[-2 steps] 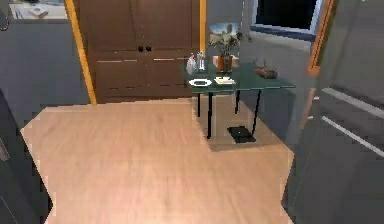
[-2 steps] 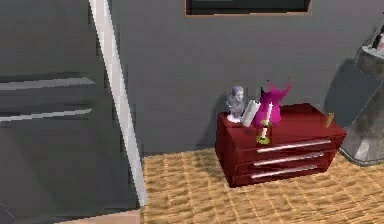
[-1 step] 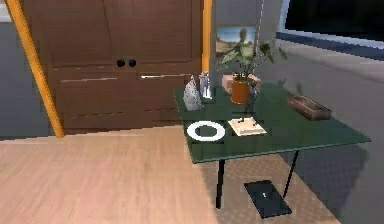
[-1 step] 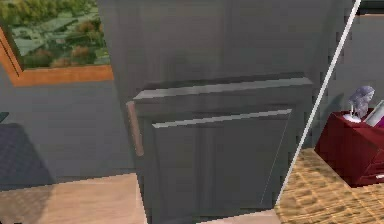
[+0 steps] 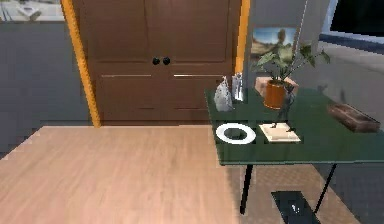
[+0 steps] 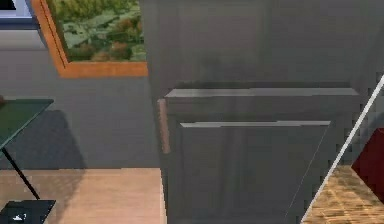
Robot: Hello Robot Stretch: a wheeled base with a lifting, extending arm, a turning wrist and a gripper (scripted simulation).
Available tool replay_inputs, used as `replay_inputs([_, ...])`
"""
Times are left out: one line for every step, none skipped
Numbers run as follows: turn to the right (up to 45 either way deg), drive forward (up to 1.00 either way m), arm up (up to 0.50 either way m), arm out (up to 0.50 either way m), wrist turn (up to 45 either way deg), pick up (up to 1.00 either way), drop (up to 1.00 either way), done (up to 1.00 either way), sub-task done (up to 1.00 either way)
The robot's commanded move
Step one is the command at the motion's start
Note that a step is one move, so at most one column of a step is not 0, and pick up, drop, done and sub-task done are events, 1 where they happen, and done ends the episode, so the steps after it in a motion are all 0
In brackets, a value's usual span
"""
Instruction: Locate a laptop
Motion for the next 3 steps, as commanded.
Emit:
replay_inputs([0.0,0.35,0.0,0.0,0.0,0.0,0.0,0.0,0.0])
replay_inputs([45.0,0.0,0.0,0.0,0.0,0.0,0.0,0.0,0.0])
replay_inputs([0.0,0.0,0.0,0.0,0.0,0.0,0.0,1.0,0.0])
